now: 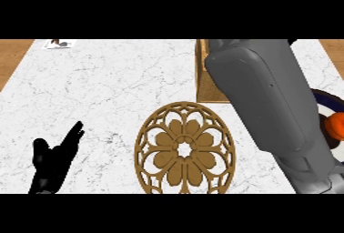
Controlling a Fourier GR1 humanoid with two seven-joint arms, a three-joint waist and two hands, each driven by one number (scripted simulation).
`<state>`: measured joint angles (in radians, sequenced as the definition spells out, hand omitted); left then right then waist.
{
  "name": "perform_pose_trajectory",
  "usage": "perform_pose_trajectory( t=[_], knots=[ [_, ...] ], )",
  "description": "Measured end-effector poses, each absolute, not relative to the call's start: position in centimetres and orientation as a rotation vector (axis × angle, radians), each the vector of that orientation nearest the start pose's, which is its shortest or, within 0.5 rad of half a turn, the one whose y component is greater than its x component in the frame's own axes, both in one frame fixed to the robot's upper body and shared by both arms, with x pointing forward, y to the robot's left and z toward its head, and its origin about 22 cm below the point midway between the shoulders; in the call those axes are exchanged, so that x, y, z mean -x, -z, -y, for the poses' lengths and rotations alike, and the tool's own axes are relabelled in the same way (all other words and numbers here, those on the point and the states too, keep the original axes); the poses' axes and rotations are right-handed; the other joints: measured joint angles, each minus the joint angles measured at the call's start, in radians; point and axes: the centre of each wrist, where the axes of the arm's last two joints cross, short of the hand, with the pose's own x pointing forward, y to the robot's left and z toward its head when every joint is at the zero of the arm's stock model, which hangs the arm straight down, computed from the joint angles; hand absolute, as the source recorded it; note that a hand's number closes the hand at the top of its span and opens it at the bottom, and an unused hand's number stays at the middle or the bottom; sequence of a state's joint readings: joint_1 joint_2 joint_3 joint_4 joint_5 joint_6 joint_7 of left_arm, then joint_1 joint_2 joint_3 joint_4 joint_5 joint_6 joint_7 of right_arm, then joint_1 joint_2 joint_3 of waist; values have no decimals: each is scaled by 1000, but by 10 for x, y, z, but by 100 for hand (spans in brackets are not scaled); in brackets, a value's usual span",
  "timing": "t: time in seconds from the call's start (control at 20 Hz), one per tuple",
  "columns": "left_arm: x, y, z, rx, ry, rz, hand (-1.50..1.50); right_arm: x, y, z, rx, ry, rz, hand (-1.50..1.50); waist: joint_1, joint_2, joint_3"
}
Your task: Pick the cupcake from the placemat and place it in the basket
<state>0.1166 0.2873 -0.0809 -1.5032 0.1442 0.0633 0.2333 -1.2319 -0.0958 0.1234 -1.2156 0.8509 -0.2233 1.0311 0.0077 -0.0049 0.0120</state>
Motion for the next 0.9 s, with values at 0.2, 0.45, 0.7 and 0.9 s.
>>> perform_pose_trajectory(
  t=[0.2,0.45,0.7,0.9],
  knots=[
    [-211,25,-289,-143,65,1153,0,-392,-288,70,919,-207,1554,150,6,3,1],
    [-211,25,-291,-147,60,1153,0,-405,-263,93,816,-111,1526,150,5,3,2],
    [-210,24,-291,-152,62,1153,0,-417,-240,116,775,-51,1523,150,7,3,2],
    [-212,23,-289,-152,61,1142,0,-421,-212,124,759,-41,1520,150,5,2,2]
  ],
)
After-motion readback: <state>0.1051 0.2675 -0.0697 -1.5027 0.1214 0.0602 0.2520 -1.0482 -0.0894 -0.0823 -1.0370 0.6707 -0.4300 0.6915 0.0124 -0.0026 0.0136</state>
